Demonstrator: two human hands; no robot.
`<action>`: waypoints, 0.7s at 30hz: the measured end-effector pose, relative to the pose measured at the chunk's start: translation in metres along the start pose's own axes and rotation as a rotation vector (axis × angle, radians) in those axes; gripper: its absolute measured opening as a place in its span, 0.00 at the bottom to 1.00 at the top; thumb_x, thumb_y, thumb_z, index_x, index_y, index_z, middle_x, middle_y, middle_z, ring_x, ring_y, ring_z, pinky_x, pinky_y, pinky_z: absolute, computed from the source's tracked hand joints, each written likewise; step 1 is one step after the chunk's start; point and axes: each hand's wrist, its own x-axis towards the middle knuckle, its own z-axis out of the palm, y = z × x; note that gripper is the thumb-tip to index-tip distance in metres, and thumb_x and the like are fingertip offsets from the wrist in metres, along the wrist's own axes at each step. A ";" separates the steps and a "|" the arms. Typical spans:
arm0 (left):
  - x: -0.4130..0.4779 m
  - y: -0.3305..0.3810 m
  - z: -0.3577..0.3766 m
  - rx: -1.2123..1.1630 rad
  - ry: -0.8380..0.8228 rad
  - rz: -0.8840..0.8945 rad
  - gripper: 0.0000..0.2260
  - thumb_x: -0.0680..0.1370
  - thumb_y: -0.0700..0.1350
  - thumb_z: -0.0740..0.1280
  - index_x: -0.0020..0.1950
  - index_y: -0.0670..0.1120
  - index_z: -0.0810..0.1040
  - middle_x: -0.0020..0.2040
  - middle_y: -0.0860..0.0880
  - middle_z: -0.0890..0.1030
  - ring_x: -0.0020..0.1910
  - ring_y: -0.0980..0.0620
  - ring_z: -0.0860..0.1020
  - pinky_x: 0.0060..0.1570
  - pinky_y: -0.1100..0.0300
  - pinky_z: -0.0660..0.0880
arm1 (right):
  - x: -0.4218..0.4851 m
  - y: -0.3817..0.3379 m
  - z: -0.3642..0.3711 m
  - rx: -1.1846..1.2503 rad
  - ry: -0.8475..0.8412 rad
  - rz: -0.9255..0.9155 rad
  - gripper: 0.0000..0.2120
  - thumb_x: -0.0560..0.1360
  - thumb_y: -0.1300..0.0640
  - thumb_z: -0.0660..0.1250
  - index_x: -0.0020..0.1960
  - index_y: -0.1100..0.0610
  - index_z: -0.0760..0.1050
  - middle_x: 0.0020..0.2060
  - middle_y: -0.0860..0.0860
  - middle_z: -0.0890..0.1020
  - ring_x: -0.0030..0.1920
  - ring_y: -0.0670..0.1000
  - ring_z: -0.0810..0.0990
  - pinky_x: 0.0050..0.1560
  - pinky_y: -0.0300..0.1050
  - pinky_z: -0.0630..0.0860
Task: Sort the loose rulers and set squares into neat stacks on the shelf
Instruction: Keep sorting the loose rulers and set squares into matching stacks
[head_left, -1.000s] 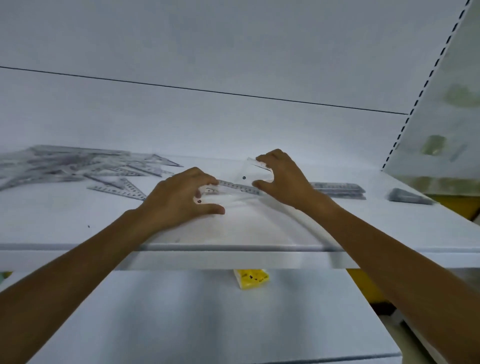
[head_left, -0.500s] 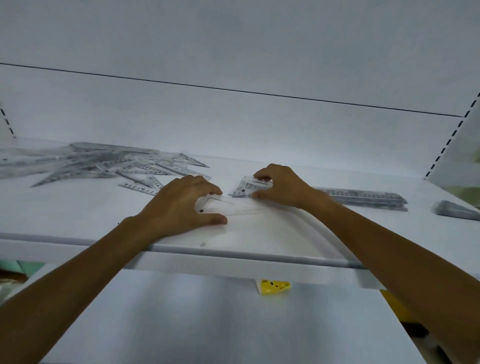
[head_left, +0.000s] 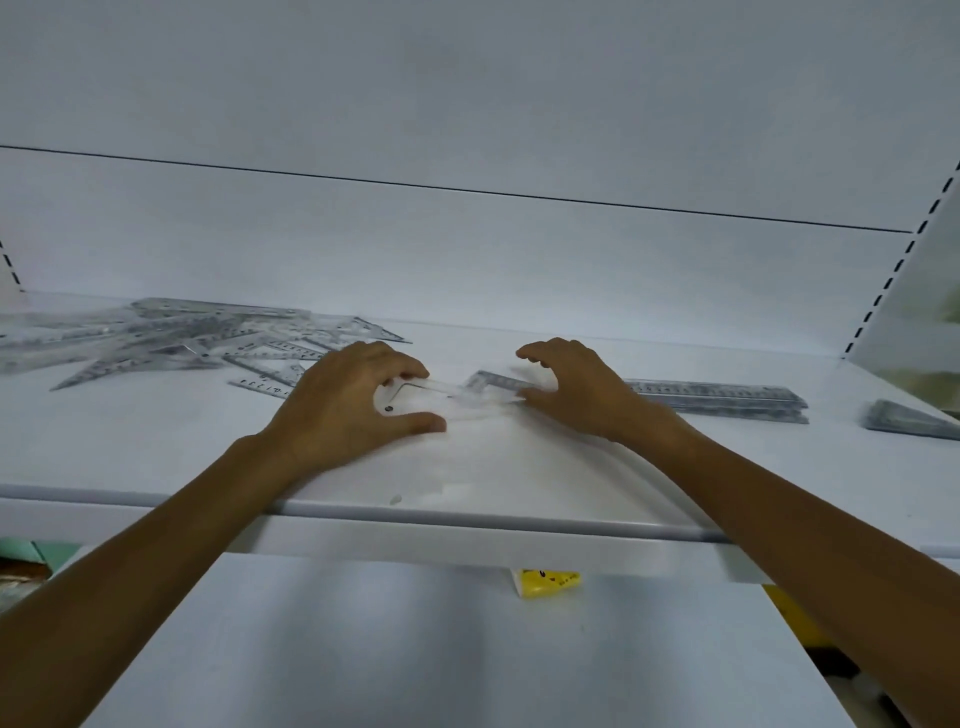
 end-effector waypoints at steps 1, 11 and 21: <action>0.002 -0.001 -0.001 -0.010 0.014 -0.003 0.30 0.61 0.74 0.61 0.53 0.55 0.78 0.49 0.56 0.78 0.50 0.56 0.74 0.50 0.60 0.66 | -0.012 0.000 -0.003 0.009 0.034 -0.004 0.23 0.75 0.53 0.65 0.68 0.54 0.66 0.63 0.52 0.73 0.63 0.52 0.68 0.62 0.42 0.63; 0.054 0.029 0.023 -0.106 0.000 0.028 0.18 0.69 0.61 0.68 0.53 0.52 0.78 0.49 0.52 0.79 0.47 0.53 0.76 0.54 0.52 0.72 | -0.115 -0.017 0.008 -0.165 0.088 -0.111 0.16 0.79 0.50 0.54 0.64 0.51 0.71 0.61 0.47 0.74 0.61 0.49 0.69 0.60 0.43 0.65; 0.073 0.032 0.059 -0.079 -0.203 -0.003 0.24 0.69 0.64 0.66 0.60 0.54 0.74 0.56 0.52 0.74 0.58 0.52 0.72 0.61 0.49 0.67 | -0.115 -0.017 0.009 -0.103 0.139 -0.071 0.16 0.77 0.49 0.57 0.59 0.52 0.75 0.56 0.47 0.78 0.56 0.50 0.73 0.56 0.43 0.69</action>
